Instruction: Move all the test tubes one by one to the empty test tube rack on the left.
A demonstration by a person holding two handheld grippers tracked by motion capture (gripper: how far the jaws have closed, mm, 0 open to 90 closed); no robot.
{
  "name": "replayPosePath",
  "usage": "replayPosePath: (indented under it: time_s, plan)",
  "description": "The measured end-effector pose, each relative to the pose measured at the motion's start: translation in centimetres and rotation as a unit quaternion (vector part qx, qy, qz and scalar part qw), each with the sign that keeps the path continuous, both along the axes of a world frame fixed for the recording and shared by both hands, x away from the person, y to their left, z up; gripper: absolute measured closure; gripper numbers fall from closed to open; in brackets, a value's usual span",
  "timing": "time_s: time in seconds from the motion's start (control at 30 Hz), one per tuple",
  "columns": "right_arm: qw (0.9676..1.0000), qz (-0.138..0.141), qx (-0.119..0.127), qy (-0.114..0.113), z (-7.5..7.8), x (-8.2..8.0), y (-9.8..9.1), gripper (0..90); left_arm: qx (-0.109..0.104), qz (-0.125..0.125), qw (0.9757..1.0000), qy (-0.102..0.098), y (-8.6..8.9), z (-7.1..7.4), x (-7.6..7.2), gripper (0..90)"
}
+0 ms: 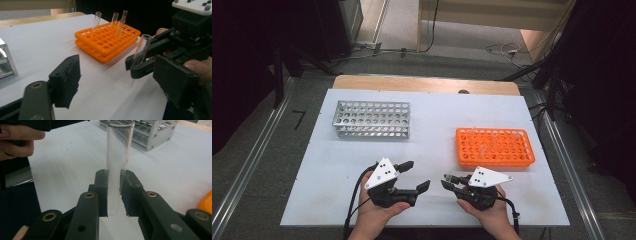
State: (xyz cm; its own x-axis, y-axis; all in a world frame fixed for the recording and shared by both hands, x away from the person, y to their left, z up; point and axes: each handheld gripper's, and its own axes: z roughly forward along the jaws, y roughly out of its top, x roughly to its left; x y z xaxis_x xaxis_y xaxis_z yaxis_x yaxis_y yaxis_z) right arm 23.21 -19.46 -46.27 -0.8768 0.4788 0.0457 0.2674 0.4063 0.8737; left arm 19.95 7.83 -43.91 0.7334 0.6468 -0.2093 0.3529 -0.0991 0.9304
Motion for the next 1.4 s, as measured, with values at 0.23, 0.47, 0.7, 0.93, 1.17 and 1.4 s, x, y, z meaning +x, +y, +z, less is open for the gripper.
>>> replayPosePath:
  time_s: [0.23, 0.47, 0.7, 0.93, 1.17, 1.4]
  plan:
    - [0.9999, 0.011, -0.011, -0.004, -0.2, -0.4, 0.9, 74.0, 0.011, -0.01, 0.9999, 0.002, -1.2, 0.3, -0.4, 40.2]
    - [0.9994, 0.028, -0.021, -0.007, -0.3, -1.0, 1.9, 74.0, 0.02, -0.035, 0.9992, 0.003, -2.4, 0.1, -0.6, 53.0]
    - [0.9989, 0.04, -0.024, -0.007, -0.3, -1.4, 2.5, 74.0, 0.028, -0.048, 0.9985, 0.001, -3.2, -0.1, -0.7, 64.0]
    - [0.9985, 0.049, -0.024, -0.009, -0.2, -1.6, 2.7, 74.0, 0.036, -0.045, 0.9983, -0.004, -3.6, -0.2, -0.8, 72.4]
    - [0.9985, 0.051, -0.021, -0.006, -0.2, -1.6, 2.7, 74.0, 0.038, -0.042, 0.9984, -0.008, -3.6, -0.2, -0.8, 74.2]
    - [0.9985, 0.051, -0.021, -0.005, -0.3, -1.6, 2.7, 73.9, 0.047, -0.038, 0.998, -0.017, -3.7, -0.3, -0.9, 75.6]
